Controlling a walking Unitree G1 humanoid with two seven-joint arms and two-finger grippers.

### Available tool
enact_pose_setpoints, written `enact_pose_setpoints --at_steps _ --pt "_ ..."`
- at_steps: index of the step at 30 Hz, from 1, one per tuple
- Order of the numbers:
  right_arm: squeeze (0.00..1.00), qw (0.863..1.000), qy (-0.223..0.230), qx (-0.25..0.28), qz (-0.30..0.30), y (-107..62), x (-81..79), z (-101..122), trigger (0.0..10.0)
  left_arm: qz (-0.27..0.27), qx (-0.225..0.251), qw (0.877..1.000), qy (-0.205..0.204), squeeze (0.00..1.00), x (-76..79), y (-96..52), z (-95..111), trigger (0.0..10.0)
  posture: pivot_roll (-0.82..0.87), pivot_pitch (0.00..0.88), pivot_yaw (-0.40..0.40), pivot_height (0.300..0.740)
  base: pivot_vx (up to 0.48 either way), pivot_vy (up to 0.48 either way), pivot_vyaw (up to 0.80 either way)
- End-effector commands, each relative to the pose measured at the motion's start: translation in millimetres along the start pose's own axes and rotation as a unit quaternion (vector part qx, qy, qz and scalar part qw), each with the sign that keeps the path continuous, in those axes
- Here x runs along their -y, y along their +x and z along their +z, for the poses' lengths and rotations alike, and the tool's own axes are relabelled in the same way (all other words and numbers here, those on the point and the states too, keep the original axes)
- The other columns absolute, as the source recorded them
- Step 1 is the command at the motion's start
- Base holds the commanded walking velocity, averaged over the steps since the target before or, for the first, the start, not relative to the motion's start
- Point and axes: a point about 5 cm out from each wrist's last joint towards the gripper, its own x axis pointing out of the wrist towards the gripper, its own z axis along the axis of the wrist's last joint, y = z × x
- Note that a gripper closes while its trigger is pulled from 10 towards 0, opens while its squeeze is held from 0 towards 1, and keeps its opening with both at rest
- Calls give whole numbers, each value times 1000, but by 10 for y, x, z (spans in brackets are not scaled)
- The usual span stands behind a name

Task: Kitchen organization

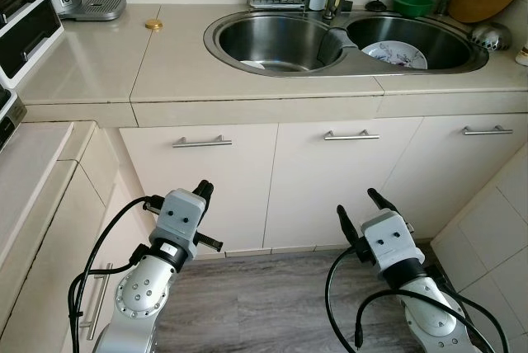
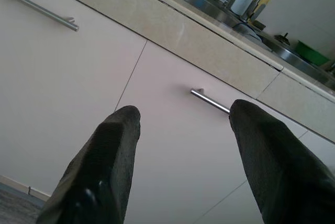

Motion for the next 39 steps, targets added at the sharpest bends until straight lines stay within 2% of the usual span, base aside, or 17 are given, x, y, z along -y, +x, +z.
enact_pose_setpoints --at_steps 1,39 --pt "0 1000 0 3 -2 4 19 2 10000 -8 2 1000 -1 0 41 19 16 10000 141 0 -64 740 0 0 0" --pt "0 1000 6 1 -9 -4 36 -7 10000 -25 2 1000 -13 0 107 45 13 10000 133 0 -63 740 0 0 0"
